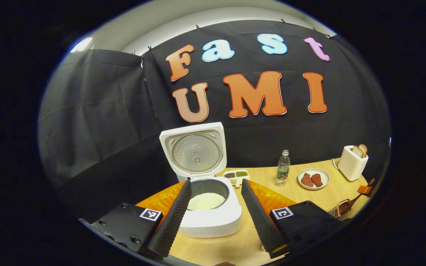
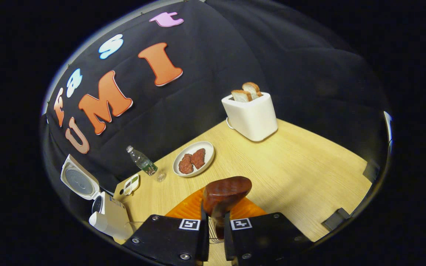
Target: Close the left gripper, press the button to open the rice cooker; take a wooden spoon from the chopstick holder with the right hand, scoop a spoonful of rice and pour it into the rice cooker, then put the wooden spoon back into the chopstick holder.
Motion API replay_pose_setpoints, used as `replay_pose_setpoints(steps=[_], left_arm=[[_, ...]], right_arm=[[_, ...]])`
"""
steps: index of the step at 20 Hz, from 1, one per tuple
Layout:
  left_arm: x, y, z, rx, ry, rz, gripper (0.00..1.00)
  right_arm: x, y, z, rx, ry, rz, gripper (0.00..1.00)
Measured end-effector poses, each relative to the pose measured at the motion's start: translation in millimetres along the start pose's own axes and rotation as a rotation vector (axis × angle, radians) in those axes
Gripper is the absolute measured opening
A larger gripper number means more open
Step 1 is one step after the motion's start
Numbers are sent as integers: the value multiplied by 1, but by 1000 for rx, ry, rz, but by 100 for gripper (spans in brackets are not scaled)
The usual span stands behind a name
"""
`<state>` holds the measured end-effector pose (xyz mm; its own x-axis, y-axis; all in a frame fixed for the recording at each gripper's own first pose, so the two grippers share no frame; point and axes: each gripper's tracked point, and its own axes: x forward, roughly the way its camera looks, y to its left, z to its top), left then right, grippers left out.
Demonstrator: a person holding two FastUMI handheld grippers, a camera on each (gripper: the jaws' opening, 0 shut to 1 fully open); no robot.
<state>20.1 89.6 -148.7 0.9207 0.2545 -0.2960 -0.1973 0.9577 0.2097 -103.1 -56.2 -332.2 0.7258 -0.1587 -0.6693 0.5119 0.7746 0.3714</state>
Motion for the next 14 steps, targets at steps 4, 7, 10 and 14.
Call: replay_pose_setpoints(steps=[4,7,10,14], left_arm=[[20,12,0,-38,-11,-52,93],[30,20,-3,-53,-15,-86,95],[40,36,-9,-70,-10,-91,97],[48,61,-22,-75,11,-74,99]], right_arm=[[-29,33,25,-61,-88,13,16],[-46,70,19,-104,-81,55,16],[-55,109,7,-154,-64,112,16],[-53,141,-27,-232,-14,147,16]])
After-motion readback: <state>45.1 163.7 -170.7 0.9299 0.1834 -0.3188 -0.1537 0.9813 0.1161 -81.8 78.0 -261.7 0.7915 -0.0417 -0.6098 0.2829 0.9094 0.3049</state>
